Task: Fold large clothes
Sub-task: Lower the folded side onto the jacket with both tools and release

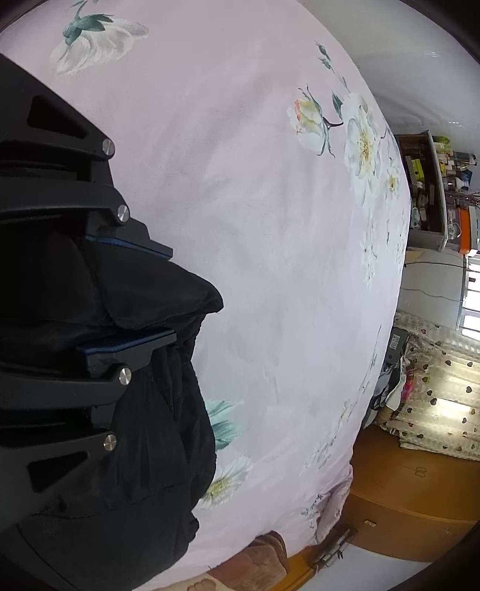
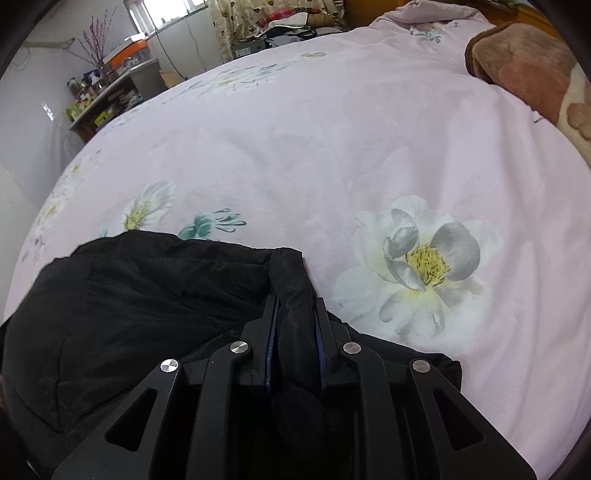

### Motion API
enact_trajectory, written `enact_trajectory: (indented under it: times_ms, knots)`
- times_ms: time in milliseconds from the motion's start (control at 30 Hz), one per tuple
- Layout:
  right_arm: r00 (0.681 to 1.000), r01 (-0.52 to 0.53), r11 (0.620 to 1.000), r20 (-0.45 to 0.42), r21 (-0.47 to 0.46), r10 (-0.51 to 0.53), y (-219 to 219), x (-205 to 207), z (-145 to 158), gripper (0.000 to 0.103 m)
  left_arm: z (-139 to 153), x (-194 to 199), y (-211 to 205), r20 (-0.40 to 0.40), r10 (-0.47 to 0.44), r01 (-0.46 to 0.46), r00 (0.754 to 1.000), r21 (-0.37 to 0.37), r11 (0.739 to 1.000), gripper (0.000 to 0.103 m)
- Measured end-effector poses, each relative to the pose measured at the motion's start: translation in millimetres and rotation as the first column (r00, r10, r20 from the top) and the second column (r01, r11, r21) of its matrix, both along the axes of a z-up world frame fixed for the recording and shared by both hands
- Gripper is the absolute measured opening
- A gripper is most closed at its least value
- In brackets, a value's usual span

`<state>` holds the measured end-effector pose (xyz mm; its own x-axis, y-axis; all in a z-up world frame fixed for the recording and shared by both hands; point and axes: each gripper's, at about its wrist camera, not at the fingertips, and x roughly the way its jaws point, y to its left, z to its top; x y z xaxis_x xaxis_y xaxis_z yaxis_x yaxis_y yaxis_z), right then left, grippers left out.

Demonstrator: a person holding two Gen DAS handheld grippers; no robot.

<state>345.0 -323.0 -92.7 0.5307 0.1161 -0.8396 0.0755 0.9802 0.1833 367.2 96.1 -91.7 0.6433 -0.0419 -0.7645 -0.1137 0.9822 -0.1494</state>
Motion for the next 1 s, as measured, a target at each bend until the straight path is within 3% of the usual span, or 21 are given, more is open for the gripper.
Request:
enact_trajectory:
  times_ms: [133, 200, 267, 367, 467, 567, 667, 733, 867, 1000]
  knots:
    - [1.000, 0.008, 0.999, -0.013, -0.050, -0.009, 1.3, 1.4, 12.4, 0.025, 17.0, 1.7, 3.4, -0.040, 0.007, -0.006, 0.999, 0.007, 1.000, 0.050]
    - [0.999, 0.020, 0.998, 0.034, -0.065, -0.018, -1.3, -10.5, 37.6, 0.025, 33.2, -5.4, 7.6, -0.022, 0.002, -0.002, 1.000, -0.010, 1.000, 0.053]
    - [0.996, 0.038, 0.997, 0.086, -0.065, -0.032, -2.1, -21.9, 59.3, 0.027, 54.7, -15.7, 14.4, 0.011, -0.001, 0.001, 1.000, -0.013, 1.000, 0.061]
    - [0.980, 0.050, 0.998, 0.193, -0.028, -0.044, -1.6, -50.5, 99.3, 0.027, 87.5, -37.0, 20.9, 0.092, 0.011, -0.013, 0.996, 0.017, 1.000, 0.062]
    - [0.963, -0.032, 0.999, 0.266, -0.018, 0.036, 27.3, -82.6, 120.4, 0.028, 112.3, -66.4, 9.3, 0.174, -0.016, 0.021, 0.985, -0.030, 0.999, 0.066]
    - [0.955, -0.124, 0.992, 0.269, -0.031, 0.128, 66.7, -91.5, 109.8, 0.029, 113.4, -87.4, -40.4, 0.214, -0.173, 0.187, 0.961, -0.047, 0.981, 0.069]
    - [0.962, -0.171, 0.982, 0.201, -0.082, 0.184, 95.7, -75.1, 74.7, 0.029, 86.7, -85.3, -93.2, 0.173, -0.311, 0.312, 0.935, 0.021, 0.950, 0.069]
    - [0.965, -0.151, 0.979, 0.195, -0.139, 0.177, 100.0, -63.0, 55.5, 0.030, 53.4, -69.4, -107.4, 0.092, -0.304, 0.301, 0.948, 0.047, 0.952, 0.069]
    - [0.971, -0.138, 0.982, 0.179, -0.125, 0.160, 91.6, -48.6, 35.8, 0.032, 32.5, -54.5, -103.4, 0.106, -0.256, 0.254, 0.961, 0.027, 0.967, 0.070]
    - [0.971, -0.134, 0.979, 0.179, -0.153, 0.161, 90.4, -39.2, 17.2, 0.032, 21.0, -47.1, -111.7, 0.108, -0.256, 0.249, 0.961, 0.080, 0.965, 0.070]
